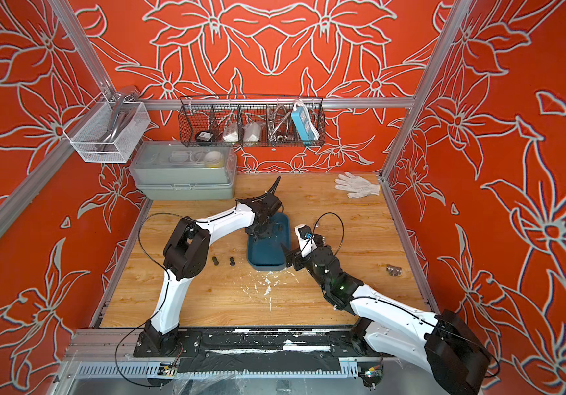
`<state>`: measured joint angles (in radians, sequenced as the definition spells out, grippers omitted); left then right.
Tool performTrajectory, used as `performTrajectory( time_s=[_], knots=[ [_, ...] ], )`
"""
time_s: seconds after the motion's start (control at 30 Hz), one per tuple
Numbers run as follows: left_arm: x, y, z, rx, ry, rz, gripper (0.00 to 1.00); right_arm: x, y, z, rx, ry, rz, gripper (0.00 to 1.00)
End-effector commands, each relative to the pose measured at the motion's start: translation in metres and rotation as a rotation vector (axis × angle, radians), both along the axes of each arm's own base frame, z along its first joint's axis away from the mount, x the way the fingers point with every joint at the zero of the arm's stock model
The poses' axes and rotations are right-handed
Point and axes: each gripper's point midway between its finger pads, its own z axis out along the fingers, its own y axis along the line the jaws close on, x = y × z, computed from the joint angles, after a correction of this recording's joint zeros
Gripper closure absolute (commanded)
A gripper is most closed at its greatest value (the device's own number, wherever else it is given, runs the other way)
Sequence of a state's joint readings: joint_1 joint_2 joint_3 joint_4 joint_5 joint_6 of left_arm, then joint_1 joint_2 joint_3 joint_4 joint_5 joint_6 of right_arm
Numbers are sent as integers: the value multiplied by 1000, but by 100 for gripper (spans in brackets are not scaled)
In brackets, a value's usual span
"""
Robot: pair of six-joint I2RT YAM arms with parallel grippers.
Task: Put the chess pieces into the storage box
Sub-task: Place the chess piece in the storage box.
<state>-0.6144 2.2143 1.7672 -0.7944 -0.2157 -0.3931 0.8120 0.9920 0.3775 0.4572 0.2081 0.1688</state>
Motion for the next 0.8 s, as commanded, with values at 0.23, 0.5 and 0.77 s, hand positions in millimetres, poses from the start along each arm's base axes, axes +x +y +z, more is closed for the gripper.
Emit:
performTrajectory(
  time_s=[0.23, 0.5, 0.77],
  knots=[
    [2, 2, 4, 7, -4, 3, 71, 1, -1, 3, 16, -7, -4, 5],
    [3, -1, 28, -28, -39, -1, 64, 1, 0, 2, 15, -4, -3, 5],
    [0, -4, 75, -99, -106, -16, 55, 1, 2, 1, 10, 0, 3, 5]
  ],
)
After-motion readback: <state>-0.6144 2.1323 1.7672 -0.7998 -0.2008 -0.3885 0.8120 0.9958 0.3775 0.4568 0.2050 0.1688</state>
